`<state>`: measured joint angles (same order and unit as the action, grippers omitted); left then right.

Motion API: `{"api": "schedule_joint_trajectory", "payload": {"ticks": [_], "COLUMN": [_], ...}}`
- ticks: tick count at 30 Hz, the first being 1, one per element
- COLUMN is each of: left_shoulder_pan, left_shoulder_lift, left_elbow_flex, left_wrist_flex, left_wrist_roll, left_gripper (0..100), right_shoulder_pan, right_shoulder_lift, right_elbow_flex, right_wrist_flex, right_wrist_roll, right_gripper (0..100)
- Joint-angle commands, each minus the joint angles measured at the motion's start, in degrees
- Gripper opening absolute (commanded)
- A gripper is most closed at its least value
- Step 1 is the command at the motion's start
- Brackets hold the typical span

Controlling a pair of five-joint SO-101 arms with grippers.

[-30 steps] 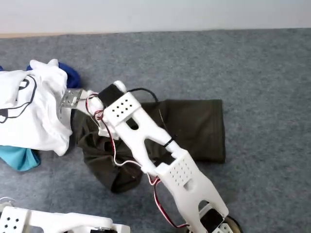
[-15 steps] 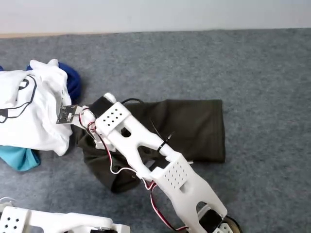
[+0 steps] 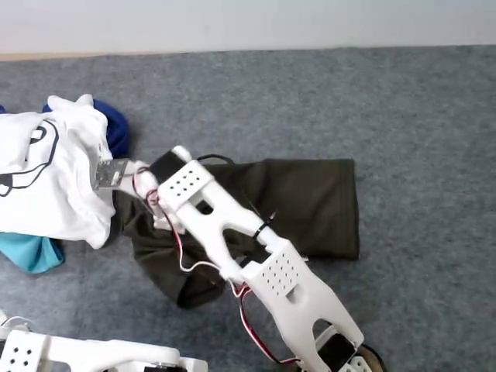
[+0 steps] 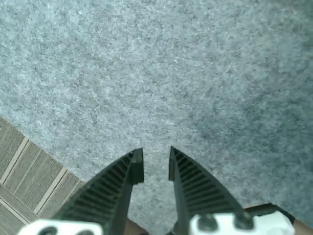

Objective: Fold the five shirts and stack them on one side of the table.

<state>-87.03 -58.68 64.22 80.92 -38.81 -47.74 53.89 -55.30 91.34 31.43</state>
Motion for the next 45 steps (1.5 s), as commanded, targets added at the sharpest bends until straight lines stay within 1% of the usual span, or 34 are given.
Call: {"api": "schedule_joint_trajectory", "payload": {"ticks": [1,5,9,13,15,17,21,23,26,31,33,38,39,41,43,45], "left_shoulder_pan": [0.3,0.3,0.5,3.4,4.9,6.0,7.6,8.4,9.0,9.0,9.0,9.0,9.0,9.0,9.0,9.0], "left_shoulder_lift": [-0.8,-0.8,-0.8,-0.8,-0.8,-0.8,-0.8,-0.8,-0.8,-0.8,-0.8,-0.8,-0.8,-0.8,-0.8,-0.8], "left_elbow_flex": [-0.3,-0.3,-0.3,-0.3,-0.3,-0.3,-0.3,-0.3,-0.3,-0.3,-0.3,-0.3,-0.3,-0.3,-0.3,-0.3], "left_wrist_flex": [-2.4,-4.3,-4.6,-4.6,-4.6,-4.6,-4.6,-4.6,-4.6,-4.6,-4.6,-4.6,-4.6,-4.6,-4.6,-4.6], "left_wrist_roll": [-0.5,-0.5,-0.5,-0.5,-0.5,-0.5,-0.5,-0.5,-0.5,-0.5,-0.5,-0.5,-0.5,-0.5,-0.5,-0.5], "left_gripper": [10,10,10,10,10,10,10,10,10,10,10,10,10,10,10,10], "right_shoulder_pan": [2.6,4.1,6.4,8.5,8.7,8.5,8.0,7.9,8.1,6.5,5.4,4.1,4.2,4.5,5.8,6.9], "right_shoulder_lift": [-3.2,-3.2,-1.5,0.9,1.6,1.8,1.7,1.7,1.4,-1.0,-1.3,1.0,1.5,1.7,0.4,-2.2], "right_elbow_flex": [-7.5,-8.1,-8.2,-8.2,-8.2,-8.2,-8.2,-8.2,-8.8,-15.6,-18.6,-20.5,-20.8,-21.0,-20.2,-18.9], "right_wrist_flex": [0.0,-2.3,-8.0,-14.6,-16.0,-16.0,-13.4,-11.9,-9.9,-2.4,0.2,5.8,7.7,11.6,11.8,11.7], "right_wrist_roll": [-0.1,-0.1,-0.1,-0.1,-0.1,-0.1,-0.4,-0.4,-0.3,-0.4,-0.4,-0.2,-0.4,-0.4,-0.7,-2.6], "right_gripper": [1.0,1.0,1.0,1.3,1.8,6.0,20.8,22.9,22.8,22.1,17.8,1.9,0.5,1.8,0.8,1.0]}}
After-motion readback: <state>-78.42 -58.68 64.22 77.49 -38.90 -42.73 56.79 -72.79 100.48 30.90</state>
